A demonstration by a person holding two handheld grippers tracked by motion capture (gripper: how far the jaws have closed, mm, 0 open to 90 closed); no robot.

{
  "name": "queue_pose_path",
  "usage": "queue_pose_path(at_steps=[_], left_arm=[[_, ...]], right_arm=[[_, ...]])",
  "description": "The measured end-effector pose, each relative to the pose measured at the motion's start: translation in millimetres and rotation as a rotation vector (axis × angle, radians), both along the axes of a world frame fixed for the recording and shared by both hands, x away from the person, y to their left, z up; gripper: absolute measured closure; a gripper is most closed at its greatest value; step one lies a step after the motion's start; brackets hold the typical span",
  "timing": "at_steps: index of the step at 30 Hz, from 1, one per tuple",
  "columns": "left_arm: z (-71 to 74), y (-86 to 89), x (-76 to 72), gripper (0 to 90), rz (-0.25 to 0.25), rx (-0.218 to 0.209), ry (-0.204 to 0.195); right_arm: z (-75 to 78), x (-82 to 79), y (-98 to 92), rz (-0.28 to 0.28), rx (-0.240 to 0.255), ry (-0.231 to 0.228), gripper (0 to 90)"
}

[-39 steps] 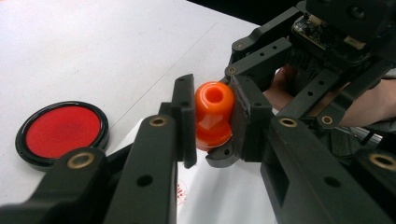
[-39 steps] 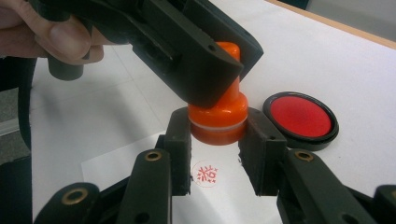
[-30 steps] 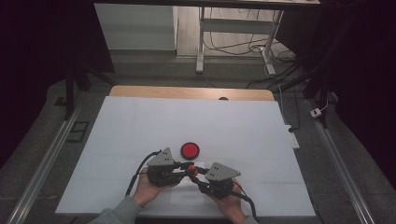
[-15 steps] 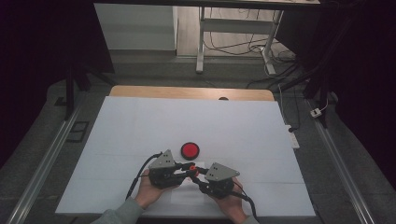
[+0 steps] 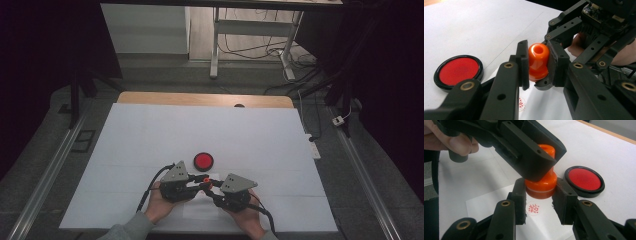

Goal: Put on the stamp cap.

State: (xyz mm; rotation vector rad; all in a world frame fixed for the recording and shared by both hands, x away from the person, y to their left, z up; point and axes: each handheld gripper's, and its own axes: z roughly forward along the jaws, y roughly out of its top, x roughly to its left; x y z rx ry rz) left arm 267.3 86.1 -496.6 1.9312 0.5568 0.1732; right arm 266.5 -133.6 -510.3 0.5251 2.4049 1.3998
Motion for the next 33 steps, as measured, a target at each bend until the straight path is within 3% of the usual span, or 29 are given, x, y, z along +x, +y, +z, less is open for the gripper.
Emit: queue_pose_path(at_steps=[33], left_arm=[[2.5, 0.7, 0.3, 72.7, -0.007, -0.011, -0.004]], right_arm=[[0.1, 0.3, -2.5, 0.002, 0.025, -0.003, 63.3]])
